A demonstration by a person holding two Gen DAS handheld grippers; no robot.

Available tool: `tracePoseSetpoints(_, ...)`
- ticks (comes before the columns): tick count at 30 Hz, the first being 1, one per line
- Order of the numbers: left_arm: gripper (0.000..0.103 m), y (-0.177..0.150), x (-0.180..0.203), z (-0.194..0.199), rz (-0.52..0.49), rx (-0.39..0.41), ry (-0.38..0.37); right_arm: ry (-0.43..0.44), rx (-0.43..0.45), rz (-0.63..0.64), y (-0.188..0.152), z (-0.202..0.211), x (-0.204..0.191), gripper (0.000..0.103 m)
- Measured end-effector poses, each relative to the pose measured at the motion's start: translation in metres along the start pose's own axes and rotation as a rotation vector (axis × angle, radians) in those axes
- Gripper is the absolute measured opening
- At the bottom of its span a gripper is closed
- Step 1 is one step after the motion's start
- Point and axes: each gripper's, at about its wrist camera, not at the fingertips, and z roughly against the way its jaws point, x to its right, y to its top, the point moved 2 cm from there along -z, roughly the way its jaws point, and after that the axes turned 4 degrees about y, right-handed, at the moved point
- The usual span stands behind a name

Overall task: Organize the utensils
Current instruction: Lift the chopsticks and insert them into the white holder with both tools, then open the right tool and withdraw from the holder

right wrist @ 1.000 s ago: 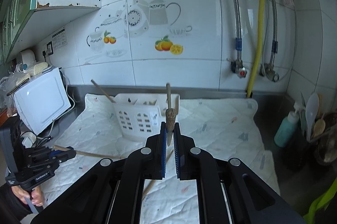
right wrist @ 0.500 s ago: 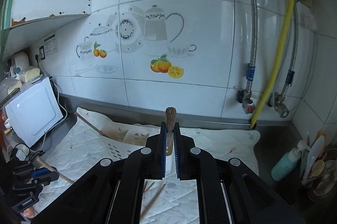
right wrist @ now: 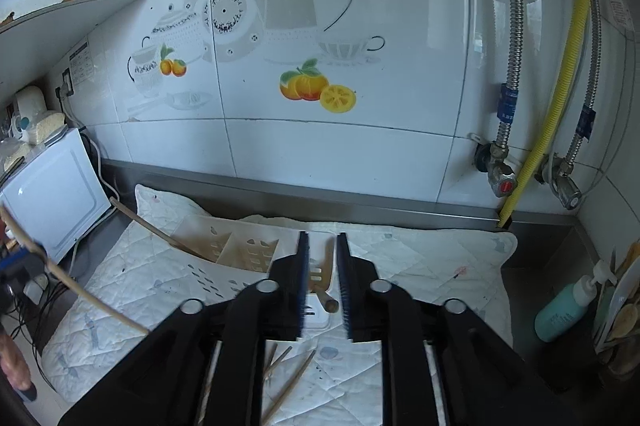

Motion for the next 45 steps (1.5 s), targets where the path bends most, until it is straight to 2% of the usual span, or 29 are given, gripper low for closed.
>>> tracePoseSetpoints(6,0.006,0.035,-0.003,-0.003,-0.008,0.073,0.039,-0.025,0.060,0.034,-0.008,0.028,-0.001,0.030)
tracePoseSetpoints(11,0.006,0.060,-0.010,-0.009,0.012,0.129,0.071,-0.021,0.098,0.049,-0.022,0.051,-0.004,0.031)
tracePoseSetpoints(18,0.006,0.086,-0.018,-0.031,0.032,0.168,0.090,0.012,0.096,0.057,-0.052,0.062,-0.013,0.031)
tracePoseSetpoints(20,0.000,0.088,-0.017,-0.038,0.029,0.161,0.086,0.022,0.085,0.065,-0.059,0.062,-0.017,0.031)
tracePoseSetpoints(24,0.000,0.079,-0.019,-0.047,0.034,0.140,0.066,0.037,0.067,0.078,-0.069,0.055,-0.022,0.031)
tracePoseSetpoints(30,0.000,0.058,-0.022,-0.063,0.047,0.067,0.061,0.069,0.056,0.057,-0.076,0.043,-0.025,0.031)
tracePoseSetpoints(36,0.000,0.039,-0.014,-0.064,0.028,0.020,0.013,0.080,0.050,0.041,-0.082,0.045,-0.027,0.031)
tracePoseSetpoints(40,0.000,0.017,-0.001,-0.061,0.004,-0.040,-0.043,0.087,0.038,0.013,-0.094,0.048,-0.027,0.031)
tracePoseSetpoints(45,0.000,-0.025,0.015,-0.057,-0.028,-0.115,-0.078,0.100,0.007,-0.022,-0.117,0.050,-0.030,0.031)
